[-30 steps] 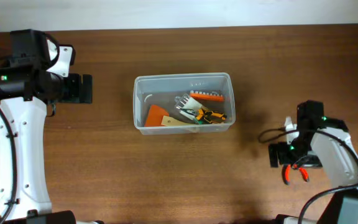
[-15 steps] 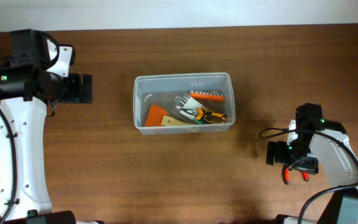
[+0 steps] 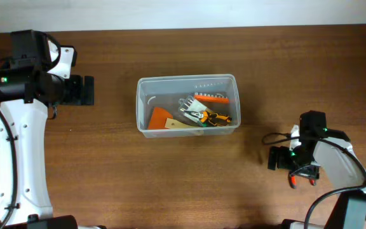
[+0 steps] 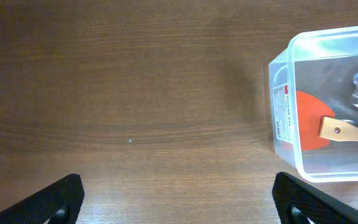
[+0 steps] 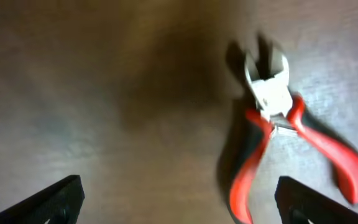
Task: Pack container
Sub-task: 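Lower the right gripper and grasp the red cutters at the joint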
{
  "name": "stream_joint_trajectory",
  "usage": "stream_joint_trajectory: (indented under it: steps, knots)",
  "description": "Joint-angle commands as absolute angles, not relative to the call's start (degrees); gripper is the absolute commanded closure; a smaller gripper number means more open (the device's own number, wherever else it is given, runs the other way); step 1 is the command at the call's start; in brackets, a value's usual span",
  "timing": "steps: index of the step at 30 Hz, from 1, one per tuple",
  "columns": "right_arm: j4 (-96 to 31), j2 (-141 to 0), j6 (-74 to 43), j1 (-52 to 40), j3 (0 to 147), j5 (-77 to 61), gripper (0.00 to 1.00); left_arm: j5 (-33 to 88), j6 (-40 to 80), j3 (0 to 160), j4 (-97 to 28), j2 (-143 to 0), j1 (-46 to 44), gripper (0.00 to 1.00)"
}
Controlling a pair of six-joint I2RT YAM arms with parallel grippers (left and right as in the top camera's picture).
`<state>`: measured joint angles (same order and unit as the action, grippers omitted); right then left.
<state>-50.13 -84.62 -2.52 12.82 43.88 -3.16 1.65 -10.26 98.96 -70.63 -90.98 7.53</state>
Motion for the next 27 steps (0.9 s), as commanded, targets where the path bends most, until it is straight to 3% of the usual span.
stream_joint_trajectory:
  steps: [1,27]
  knots:
    - [-49.01,-86.13,-1.93,10.72,43.66,-4.58,0.01,1.69,-9.96,99.79,-70.59,-91.2,7.66,0.01]
    - [-47.11,-91.13,-4.12,8.32,43.68,2.35,0.01,1.69,-9.96,99.79,-70.57,-91.2,7.66,0.01]
